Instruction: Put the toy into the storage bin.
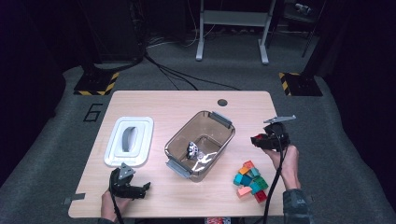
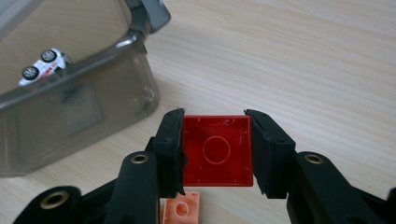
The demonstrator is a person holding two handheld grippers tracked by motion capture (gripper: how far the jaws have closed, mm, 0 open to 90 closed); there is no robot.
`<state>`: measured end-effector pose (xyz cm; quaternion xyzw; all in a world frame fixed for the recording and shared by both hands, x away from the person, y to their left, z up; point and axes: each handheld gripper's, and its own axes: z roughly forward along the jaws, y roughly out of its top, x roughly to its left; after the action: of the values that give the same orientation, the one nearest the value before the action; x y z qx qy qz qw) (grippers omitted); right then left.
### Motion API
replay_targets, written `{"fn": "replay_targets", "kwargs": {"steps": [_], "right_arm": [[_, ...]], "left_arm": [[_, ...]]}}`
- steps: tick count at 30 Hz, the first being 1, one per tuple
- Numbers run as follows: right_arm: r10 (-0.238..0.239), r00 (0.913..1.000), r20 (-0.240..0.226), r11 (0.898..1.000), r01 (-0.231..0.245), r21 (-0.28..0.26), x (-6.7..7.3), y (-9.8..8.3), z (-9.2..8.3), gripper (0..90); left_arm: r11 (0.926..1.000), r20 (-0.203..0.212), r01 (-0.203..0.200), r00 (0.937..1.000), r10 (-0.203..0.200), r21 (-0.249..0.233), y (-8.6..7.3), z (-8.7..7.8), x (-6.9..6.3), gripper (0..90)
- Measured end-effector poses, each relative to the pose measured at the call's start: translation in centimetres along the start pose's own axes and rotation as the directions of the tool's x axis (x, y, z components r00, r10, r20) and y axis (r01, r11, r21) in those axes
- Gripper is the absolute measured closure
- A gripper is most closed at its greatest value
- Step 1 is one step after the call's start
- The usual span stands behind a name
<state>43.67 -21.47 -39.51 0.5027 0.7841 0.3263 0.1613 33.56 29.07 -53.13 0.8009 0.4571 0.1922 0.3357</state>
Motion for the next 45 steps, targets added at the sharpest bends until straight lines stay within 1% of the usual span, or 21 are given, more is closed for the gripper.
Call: {"fn": "replay_targets", "kwargs": {"steps": [7, 8, 15, 17, 18, 19, 20, 23, 24, 26, 28, 31, 32, 34, 36, 37, 38, 39, 45], "right_arm": [[-0.015, 0.9998, -0.01, 0.999, 0.014, -0.03, 0.8, 1.6, -0.8, 58.8], [-0.024, 0.9997, -0.008, 0.999, 0.023, -0.033, 0.9, 1.9, -0.9, 58.8], [-0.032, 0.9994, -0.014, 0.998, 0.031, -0.058, 2.0, 3.7, -1.6, 58.8], [-0.051, 0.9986, -0.013, 0.997, 0.05, -0.065, 2.2, 4.1, -1.7, 58.8], [-0.041, 0.999, -0.02, 0.997, 0.04, -0.072, 2.5, 4.4, -1.8, 58.8], [-0.043, 0.9989, -0.021, 0.996, 0.041, -0.073, 2.7, 4.6, -1.8, 58.8], [-0.055, 0.9983, -0.019, 0.996, 0.054, -0.075, 2.8, 4.9, -1.8, 58.8], [-0.063, 0.9978, -0.022, 0.995, 0.061, -0.078, 3.5, 5.6, -1.9, 58.8], [-0.073, 0.997, -0.025, 0.994, 0.07, -0.082, 3.7, 5.8, -1.9, 58.8], [-0.076, 0.9966, -0.03, 0.994, 0.074, -0.084, 4.2, 6.3, -1.7, 58.8], [-0.093, 0.9951, -0.034, 0.992, 0.089, -0.089, 4.7, 6.6, -1.6, 58.8], [-0.098, 0.9944, -0.041, 0.992, 0.094, -0.082, 5.4, 7.0, -1.3, 58.8], [-0.112, 0.9926, -0.047, 0.99, 0.108, -0.087, 5.6, 7.2, -1.0, 58.8], [-0.104, 0.9932, -0.052, 0.992, 0.1, -0.081, 6.1, 7.5, -0.7, 58.8], [-0.123, 0.9908, -0.057, 0.99, 0.118, -0.08, 6.4, 7.8, -0.4, 58.8], [-0.123, 0.9906, -0.061, 0.99, 0.118, -0.079, 6.7, 7.9, -0.1, 58.8], [-0.133, 0.9889, -0.066, 0.989, 0.128, -0.078, 6.8, 8.0, 0.1, 58.8], [-0.126, 0.9898, -0.067, 0.99, 0.121, -0.072, 7.0, 8.1, 0.3, 58.8], [-0.155, 0.9843, -0.084, 0.987, 0.152, -0.048, 8.1, 8.5, 1.8, 58.8]], "left_arm": [[1.0, 0.0, 0.0, 1.0, 0.0, 0.0, 0.0, 0.0, 0.0, 0.5], [1.0, 0.0, 0.0, 1.0, 0.0, -0.001, 0.0, 0.0, 0.0, 0.5], [1.0, 0.0, 0.0, 1.0, 0.0, 0.0, 0.0, 0.0, 0.0, 0.5], [1.0, 0.0, 0.0, 1.0, 0.0, -0.001, 0.0, 0.0, 0.0, 0.5], [1.0, 0.0, 0.001, 1.0, -0.001, -0.001, 0.0, 0.0, 0.0, 0.5], [1.0, 0.001, 0.001, 1.0, -0.001, -0.001, 0.0, 0.0, 0.0, 0.5], [1.0, 0.001, 0.001, 1.0, -0.001, -0.001, 0.0, 0.0, 0.0, 0.5], [1.0, -0.001, 0.002, 1.0, -0.002, -0.003, 0.0, 0.0, 0.0, 0.5], [1.0, 0.0, 0.001, 1.0, -0.001, -0.001, 0.0, 0.0, 0.0, 0.5], [1.0, -0.001, 0.001, 1.0, -0.001, -0.003, 0.0, 0.0, 0.0, 0.5], [1.0, 0.0, 0.001, 1.0, -0.001, 0.0, 0.0, 0.0, 0.0, 0.5], [1.0, 0.0, 0.001, 1.0, -0.001, 0.0, 0.0, 0.0, 0.0, 0.5], [1.0, 0.0, 0.001, 1.0, -0.001, 0.0, 0.0, 0.0, 0.0, 0.5], [1.0, 0.0, 0.001, 1.0, -0.001, 0.0, 0.0, 0.0, 0.0, 0.5], [1.0, 0.0, 0.001, 1.0, -0.001, -0.001, 0.0, 0.0, 0.0, 0.5], [1.0, 0.0, 0.0, 1.0, 0.0, 0.0, 0.0, 0.0, 0.0, 0.5], [1.0, 0.002, -0.007, 1.0, 0.007, 0.006, 0.0, 0.0, 0.0, 0.5], [1.0, 0.002, -0.007, 1.0, 0.007, 0.006, 0.0, 0.0, 0.0, 0.5], [1.0, 0.001, -0.007, 1.0, 0.007, 0.006, 0.0, 0.0, 0.0, 0.5]]}}
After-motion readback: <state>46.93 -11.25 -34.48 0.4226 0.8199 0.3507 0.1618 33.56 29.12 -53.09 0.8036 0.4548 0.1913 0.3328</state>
